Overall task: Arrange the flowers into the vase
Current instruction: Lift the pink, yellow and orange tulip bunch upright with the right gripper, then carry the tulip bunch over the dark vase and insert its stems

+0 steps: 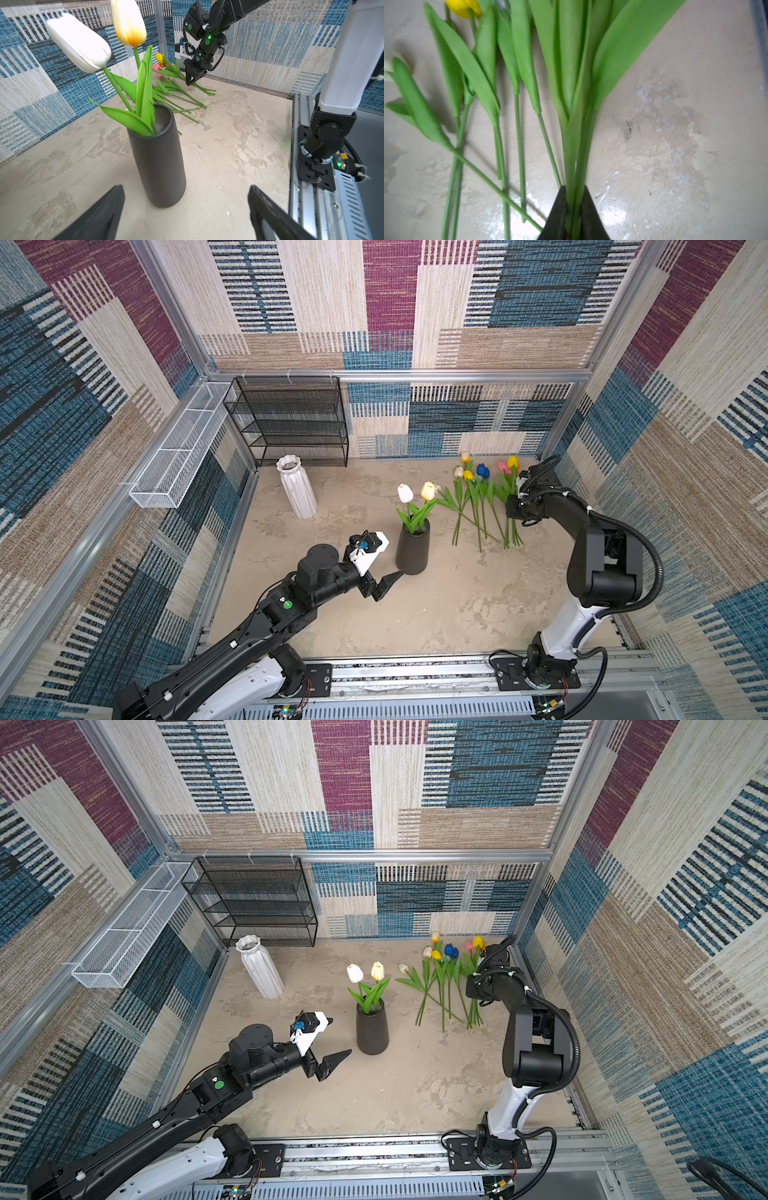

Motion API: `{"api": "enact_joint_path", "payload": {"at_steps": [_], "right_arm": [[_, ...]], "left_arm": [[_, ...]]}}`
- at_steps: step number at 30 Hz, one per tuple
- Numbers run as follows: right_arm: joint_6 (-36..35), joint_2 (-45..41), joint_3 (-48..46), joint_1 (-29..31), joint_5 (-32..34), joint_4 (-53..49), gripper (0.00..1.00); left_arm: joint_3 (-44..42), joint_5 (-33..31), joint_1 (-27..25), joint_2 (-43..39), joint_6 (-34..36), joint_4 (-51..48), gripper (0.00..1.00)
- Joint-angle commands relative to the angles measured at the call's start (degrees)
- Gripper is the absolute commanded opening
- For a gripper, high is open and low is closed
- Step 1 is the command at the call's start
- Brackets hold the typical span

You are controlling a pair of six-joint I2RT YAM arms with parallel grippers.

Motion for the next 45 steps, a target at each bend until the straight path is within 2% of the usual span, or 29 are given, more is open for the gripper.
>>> {"api": "enact_joint_path", "payload": {"at_steps": [1,5,8,12,14,16,18,22,25,31,33,37,45], "right_arm": [[0.94,-3.66,1.62,0.08,-3.82,0.19,0.15],[1.6,-8.83,3.86,0.12,-8.86,0.49,0.14],[1.5,-14.1,4.71,0.92,-15.13,2.92,0.13],[1.56,-21.27,4.27,4.0,-25.6,9.46,0.13],[3.32,-25.58,1.12,5.77,-31.98,16.8,0.11],[7.26,-30.93,-5.27,7.94,-38.9,28.48,0.11],[10.78,-36.17,-12.35,10.83,-42.71,41.47,0.11],[13.88,-45.25,-25.79,17.35,-45.06,64.41,0.13],[16.02,-46.79,-31.81,22.37,-43.97,76.97,0.12],[12.02,-42.17,-34.43,32.28,-37.1,84.34,0.11],[11.36,-40.22,-34.75,34.07,-35.32,86.83,0.11],[10.58,-35.77,-33.73,35.72,-34.96,89.14,0.1],[9.93,-30.52,-35.44,36.95,-30.31,95.05,0.08]], "left_arm": [[1.68,-1.26,0.04,-0.66,0.29,0.49,0.95],[3.42,-3.95,0.34,-0.8,-0.89,1.17,0.96],[5.32,-3.78,1.61,0.79,-1.83,2.27,0.99],[9.19,1.33,4.61,6.59,-3.61,2.82,1.0],[10.75,3.77,5.75,9.55,-4.29,3.53,1.0],[11.97,6.34,6.98,12.29,-5.52,4.81,0.98],[12.89,8.1,7.89,14.46,-6.49,5.82,0.95],[13.54,8.75,8.84,16.79,-7.83,6.62,0.9],[13.5,8.72,9.17,17.93,-8.33,6.78,0.85],[14.93,7.57,9.71,19.76,-8.97,5.35,0.75],[14.85,6.58,9.93,19.94,-9.53,5.28,0.73],[13.85,4.77,10.1,19.26,-9.73,5.39,0.59],[13.61,4.37,10.23,18.58,-9.99,5.6,0.59]]}}
